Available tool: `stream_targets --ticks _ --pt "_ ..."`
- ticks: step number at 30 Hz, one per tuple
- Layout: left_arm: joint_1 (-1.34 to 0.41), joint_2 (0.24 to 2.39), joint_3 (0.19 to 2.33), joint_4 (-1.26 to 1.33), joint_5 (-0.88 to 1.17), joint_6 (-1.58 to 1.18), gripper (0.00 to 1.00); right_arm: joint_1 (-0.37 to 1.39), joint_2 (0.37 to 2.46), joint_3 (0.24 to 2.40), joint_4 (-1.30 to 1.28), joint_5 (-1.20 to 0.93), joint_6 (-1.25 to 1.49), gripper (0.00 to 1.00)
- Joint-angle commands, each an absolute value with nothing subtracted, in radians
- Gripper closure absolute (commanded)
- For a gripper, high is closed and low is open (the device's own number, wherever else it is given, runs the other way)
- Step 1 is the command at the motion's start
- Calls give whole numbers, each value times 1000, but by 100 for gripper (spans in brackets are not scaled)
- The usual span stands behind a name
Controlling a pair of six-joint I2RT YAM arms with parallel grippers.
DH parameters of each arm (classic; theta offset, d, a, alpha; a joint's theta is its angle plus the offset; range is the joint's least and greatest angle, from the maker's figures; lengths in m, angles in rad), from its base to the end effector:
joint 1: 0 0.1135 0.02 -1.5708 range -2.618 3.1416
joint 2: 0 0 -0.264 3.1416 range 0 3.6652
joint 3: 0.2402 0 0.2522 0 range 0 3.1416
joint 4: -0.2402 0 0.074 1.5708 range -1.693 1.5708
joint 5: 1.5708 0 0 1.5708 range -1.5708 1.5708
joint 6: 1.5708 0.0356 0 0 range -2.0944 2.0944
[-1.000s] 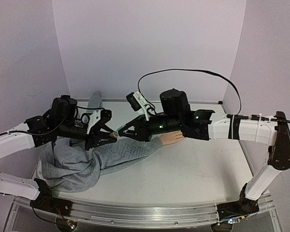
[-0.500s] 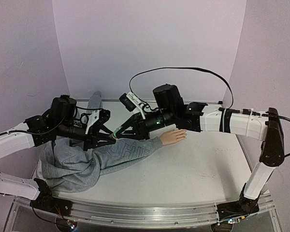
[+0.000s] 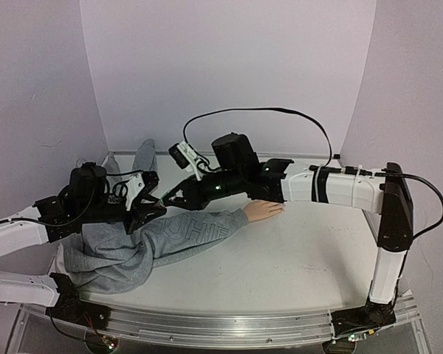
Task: Paint the nails
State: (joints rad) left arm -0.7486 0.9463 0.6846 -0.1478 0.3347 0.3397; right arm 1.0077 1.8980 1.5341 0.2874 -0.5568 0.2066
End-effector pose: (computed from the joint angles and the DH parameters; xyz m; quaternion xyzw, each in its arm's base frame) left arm 0.1507 -0.1559 0.2794 0.5050 0.6580 -0.2462 0.5014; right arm 0.2291 0.3982 0.3244 -0.4470 0.5767 0.5384 0.4216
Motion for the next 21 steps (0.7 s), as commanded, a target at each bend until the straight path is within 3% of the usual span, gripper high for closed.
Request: stream_targets --ticks 1,5,9,12,16,21 --pt "-765 891 705 192 288 338 100 1109 2005 1643 338 -309 525 100" --pt "-767 899 698 209 239 346 100 1221 2091 1750 297 -131 825 100" --pt "-769 908 698 209 244 347 100 1252 2091 1775 301 -32 850 99" --pt "-769 915 695 209 250 337 100 1232 2033 1745 304 -13 807 93" --pt "-769 936 702 205 223 313 100 1193 1939 1676 310 -24 752 73" --pt "-751 981 724 174 171 245 100 1129 1769 1510 358 -54 651 28"
